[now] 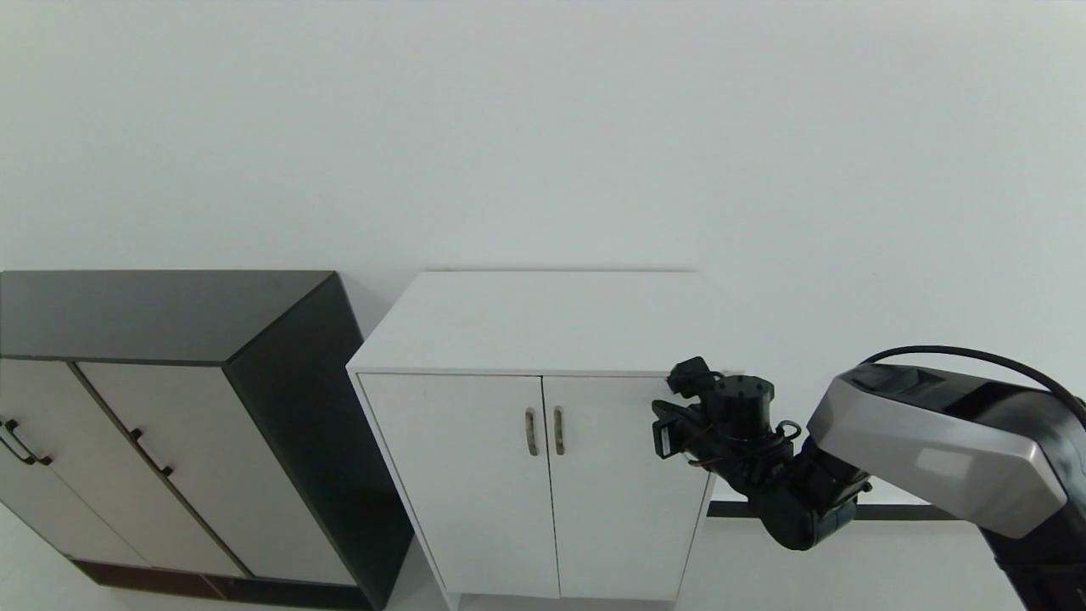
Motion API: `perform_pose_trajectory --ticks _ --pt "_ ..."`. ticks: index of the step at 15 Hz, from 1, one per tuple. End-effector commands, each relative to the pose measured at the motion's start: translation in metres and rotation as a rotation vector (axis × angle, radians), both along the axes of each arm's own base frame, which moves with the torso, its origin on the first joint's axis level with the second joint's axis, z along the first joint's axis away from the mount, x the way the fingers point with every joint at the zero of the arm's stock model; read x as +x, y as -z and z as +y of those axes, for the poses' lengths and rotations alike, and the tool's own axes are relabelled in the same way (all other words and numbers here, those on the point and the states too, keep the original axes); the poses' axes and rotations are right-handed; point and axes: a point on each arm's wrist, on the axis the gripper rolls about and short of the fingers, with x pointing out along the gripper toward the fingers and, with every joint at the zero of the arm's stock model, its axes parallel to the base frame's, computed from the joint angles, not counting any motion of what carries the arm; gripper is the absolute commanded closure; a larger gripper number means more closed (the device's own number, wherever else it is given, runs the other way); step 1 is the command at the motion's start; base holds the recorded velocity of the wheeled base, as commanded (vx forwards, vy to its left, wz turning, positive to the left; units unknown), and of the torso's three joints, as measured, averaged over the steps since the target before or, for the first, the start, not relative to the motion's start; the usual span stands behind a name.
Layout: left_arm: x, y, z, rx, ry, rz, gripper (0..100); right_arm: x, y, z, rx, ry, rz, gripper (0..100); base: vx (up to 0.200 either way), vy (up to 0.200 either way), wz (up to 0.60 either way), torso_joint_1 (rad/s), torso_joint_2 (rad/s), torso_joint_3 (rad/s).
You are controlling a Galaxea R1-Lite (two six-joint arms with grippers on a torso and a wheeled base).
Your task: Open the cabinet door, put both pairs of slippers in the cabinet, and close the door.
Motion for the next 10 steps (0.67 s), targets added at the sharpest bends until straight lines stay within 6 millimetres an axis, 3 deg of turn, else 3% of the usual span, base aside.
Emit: perform_pose_trajectory --ticks 1,10 --pt "0.0 0.0 0.0 0.0 0.0 0.0 100 0.0017 0.0044 -0.0008 -0.004 0.003 0.006 100 0.0 0.0 0.0 0.0 0.0 0.0" --pt "0.0 0.0 0.0 0.0 0.0 0.0 100 0.0049 0.0066 -0.0052 -0.004 0.015 0.008 100 0.0 0.0 0.0 0.0 0.0 0.0"
